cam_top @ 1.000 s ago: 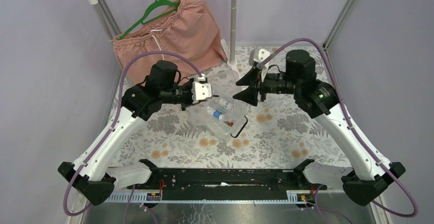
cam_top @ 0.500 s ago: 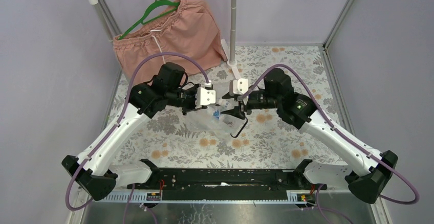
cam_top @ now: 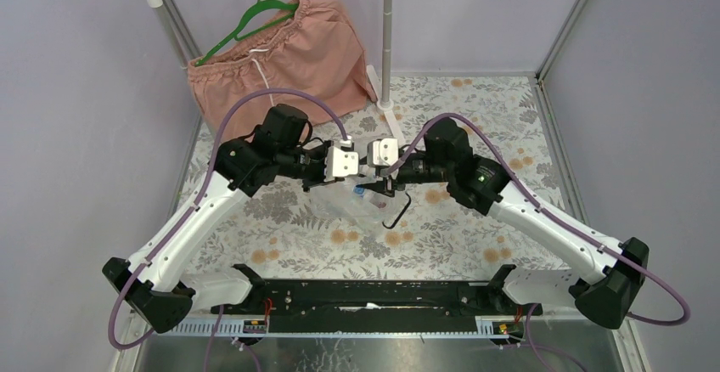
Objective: Organize the medicine kit
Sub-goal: Adjust the lid.
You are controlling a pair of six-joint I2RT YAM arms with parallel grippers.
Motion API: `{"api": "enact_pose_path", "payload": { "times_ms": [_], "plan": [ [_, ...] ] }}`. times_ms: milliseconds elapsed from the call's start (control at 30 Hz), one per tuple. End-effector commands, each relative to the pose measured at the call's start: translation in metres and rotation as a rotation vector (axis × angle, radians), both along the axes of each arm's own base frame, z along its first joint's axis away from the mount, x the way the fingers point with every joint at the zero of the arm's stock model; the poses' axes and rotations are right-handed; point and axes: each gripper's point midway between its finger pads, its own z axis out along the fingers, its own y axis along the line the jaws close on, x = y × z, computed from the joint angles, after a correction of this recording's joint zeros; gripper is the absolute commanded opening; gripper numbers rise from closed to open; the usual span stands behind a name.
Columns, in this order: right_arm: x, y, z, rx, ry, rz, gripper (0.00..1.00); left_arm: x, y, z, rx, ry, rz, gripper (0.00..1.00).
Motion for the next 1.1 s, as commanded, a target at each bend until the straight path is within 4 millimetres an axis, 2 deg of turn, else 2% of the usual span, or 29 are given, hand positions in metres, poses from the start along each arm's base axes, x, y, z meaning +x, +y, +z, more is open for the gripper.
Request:
{"api": "enact_pose_path", "payload": {
  "times_ms": [0,333,700,733,833,867,1067],
  "plan": [
    [0.007,0.006,-0.010,-0.019,-0.020,-0.021,0.54,-0.004,-0.010,0.028,-0.077,-0.083,-0.065,0.00],
    [0.015,0.014,-0.015,-0.050,-0.016,-0.042,0.42,-0.005,-0.009,0.031,-0.079,-0.103,-0.070,0.00],
    [0.022,0.019,-0.013,-0.065,-0.014,-0.074,0.09,-0.002,-0.006,0.029,-0.074,-0.124,-0.046,0.00],
    [0.022,0.019,-0.013,-0.068,-0.011,-0.076,0.06,-0.001,-0.005,0.029,-0.074,-0.129,-0.037,0.02],
    [0.023,0.018,-0.013,-0.068,-0.006,-0.087,0.00,0.004,-0.002,0.031,-0.077,-0.148,-0.003,0.28],
    [0.024,0.017,-0.012,-0.065,-0.006,-0.096,0.00,0.004,-0.001,0.032,-0.080,-0.156,0.006,0.33],
    [0.028,0.015,-0.015,-0.062,0.002,-0.128,0.00,0.010,0.005,0.038,-0.096,-0.199,0.062,0.51]
  ]
}}
